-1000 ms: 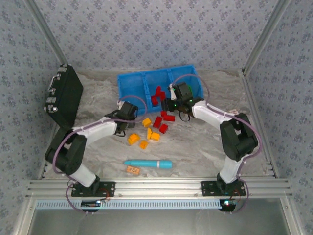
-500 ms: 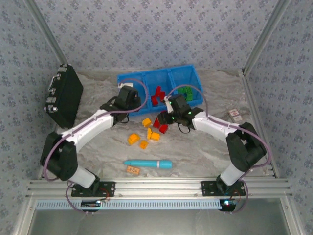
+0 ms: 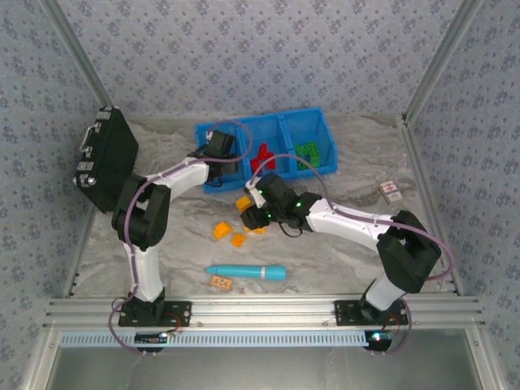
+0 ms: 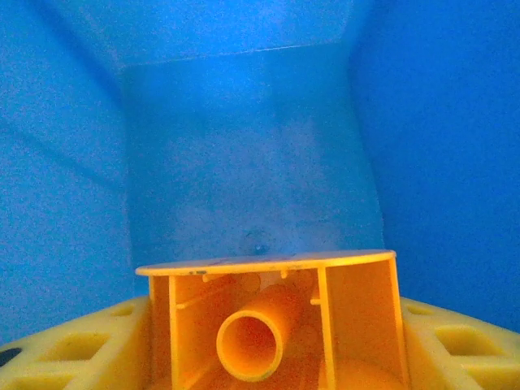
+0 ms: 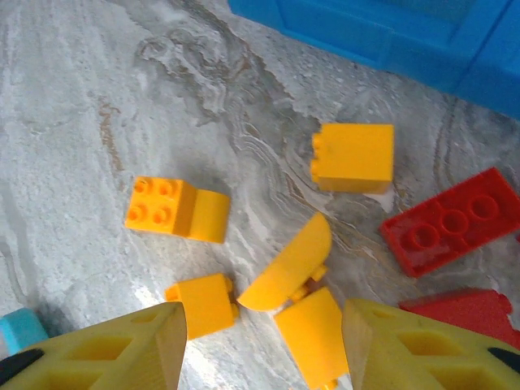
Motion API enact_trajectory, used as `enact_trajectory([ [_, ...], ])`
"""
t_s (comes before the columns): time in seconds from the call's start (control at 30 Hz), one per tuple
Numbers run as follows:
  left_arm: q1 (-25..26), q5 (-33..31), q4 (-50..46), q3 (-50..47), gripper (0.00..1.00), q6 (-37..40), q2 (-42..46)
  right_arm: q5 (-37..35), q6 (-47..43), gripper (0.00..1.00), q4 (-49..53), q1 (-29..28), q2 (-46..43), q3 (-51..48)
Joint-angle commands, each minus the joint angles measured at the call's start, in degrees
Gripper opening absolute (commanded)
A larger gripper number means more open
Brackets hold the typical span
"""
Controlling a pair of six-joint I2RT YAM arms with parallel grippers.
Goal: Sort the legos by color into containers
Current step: Place the lego in the container, then pick up the lego from the center of the table.
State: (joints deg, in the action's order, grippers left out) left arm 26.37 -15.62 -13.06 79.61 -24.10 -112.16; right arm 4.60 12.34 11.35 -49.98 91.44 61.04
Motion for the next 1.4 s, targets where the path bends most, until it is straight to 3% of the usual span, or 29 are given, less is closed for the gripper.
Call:
enact_trajectory([
  [0.0,-0.68,1.63,1.11,3.51,0.65,-0.73,-0.46,-1.49,-1.0,0.55,-0.28,-0.97,2.6,2.22],
  [0.43,-0.83,7.38,3.39,3.08,0.81,0.18,1.78,-0.29,0.27,0.55,-1.19,1.21,10.34,8.98],
  [0.9,-0.88,9.92,2.38,-3.28,0.87,4.53,27.36,-0.95,-0.38,0.56,2.33,2.87,17.91,14.75],
  [1.37,-0.93,7.44,-2.68,-10.36,0.89,5.15,40.77,-5.05,2.19,0.57,9.58,2.65,23.97,21.18],
])
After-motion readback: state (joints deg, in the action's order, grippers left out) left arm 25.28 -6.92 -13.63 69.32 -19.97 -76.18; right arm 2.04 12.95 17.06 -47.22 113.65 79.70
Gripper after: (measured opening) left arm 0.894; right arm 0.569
